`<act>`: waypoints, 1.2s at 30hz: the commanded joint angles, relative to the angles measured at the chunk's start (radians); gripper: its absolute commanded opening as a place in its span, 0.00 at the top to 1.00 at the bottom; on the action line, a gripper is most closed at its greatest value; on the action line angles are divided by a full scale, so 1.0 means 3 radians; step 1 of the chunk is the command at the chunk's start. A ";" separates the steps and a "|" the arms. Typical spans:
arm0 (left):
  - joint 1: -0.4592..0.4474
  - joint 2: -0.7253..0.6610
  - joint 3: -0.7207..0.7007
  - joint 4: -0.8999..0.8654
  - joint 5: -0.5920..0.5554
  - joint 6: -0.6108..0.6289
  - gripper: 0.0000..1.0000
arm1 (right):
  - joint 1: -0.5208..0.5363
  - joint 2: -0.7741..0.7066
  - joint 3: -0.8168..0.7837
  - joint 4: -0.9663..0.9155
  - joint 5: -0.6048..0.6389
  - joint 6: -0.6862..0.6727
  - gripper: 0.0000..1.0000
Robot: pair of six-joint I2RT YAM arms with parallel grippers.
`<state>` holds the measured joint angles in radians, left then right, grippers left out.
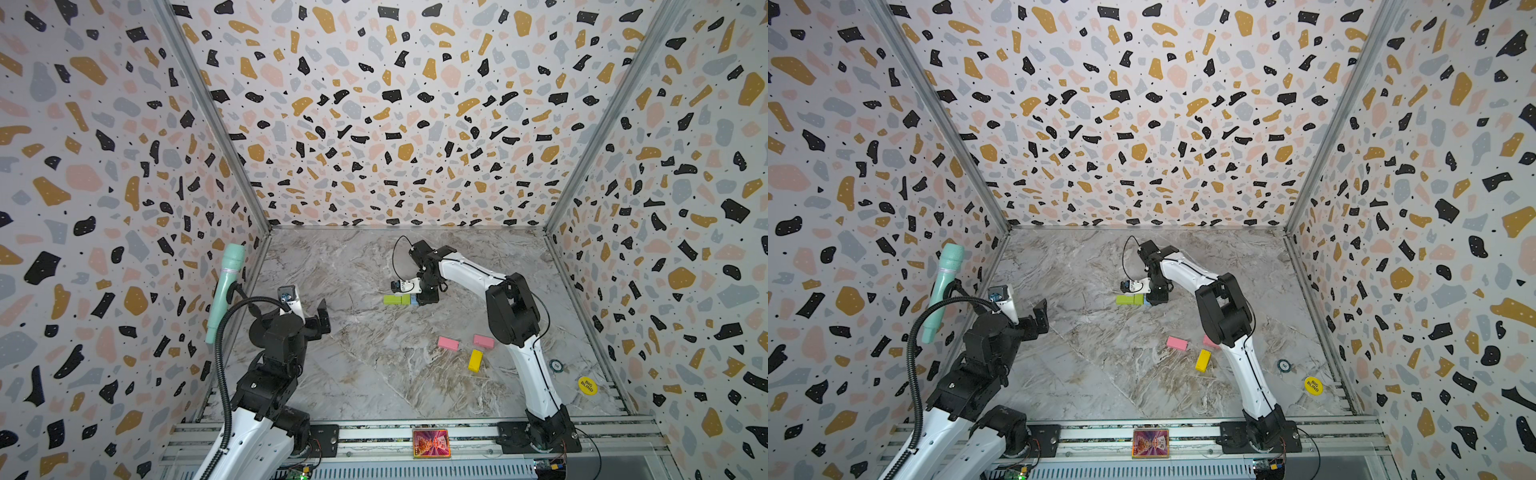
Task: Assemble the letter t with building blocks
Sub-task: Assemble the building block at the center of the board.
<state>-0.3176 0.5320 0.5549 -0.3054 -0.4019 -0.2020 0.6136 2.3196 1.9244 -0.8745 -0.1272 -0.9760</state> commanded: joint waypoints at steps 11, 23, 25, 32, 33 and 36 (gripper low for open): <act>-0.0019 -0.0035 -0.0004 0.0093 -0.0027 -0.0011 0.01 | 0.0038 0.0056 0.0008 -0.0138 -0.0032 0.0026 0.69; -0.0018 -0.0052 0.0017 0.0048 -0.0035 -0.0018 0.01 | -0.0004 0.0067 -0.0002 -0.0058 0.0022 0.0098 0.62; -0.0019 -0.0055 0.0017 0.0046 -0.0034 -0.0019 0.01 | -0.0004 0.0076 -0.0002 -0.0041 0.0029 0.0113 0.61; -0.0020 -0.0055 0.0017 0.0041 -0.0031 -0.0020 0.01 | -0.0004 0.0114 0.0022 -0.0017 0.0055 0.0149 0.61; -0.0020 -0.0055 0.0017 0.0041 -0.0030 -0.0019 0.00 | -0.0004 0.0112 0.0023 -0.0017 0.0049 0.0154 0.61; -0.0018 -0.0056 0.0017 0.0041 -0.0031 -0.0018 0.01 | -0.0003 0.0120 0.0028 -0.0011 0.0043 0.0160 0.61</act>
<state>-0.3176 0.5224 0.5552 -0.3111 -0.4023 -0.2028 0.6155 2.3226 1.9244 -0.8711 -0.1234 -0.9401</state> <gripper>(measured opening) 0.995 0.389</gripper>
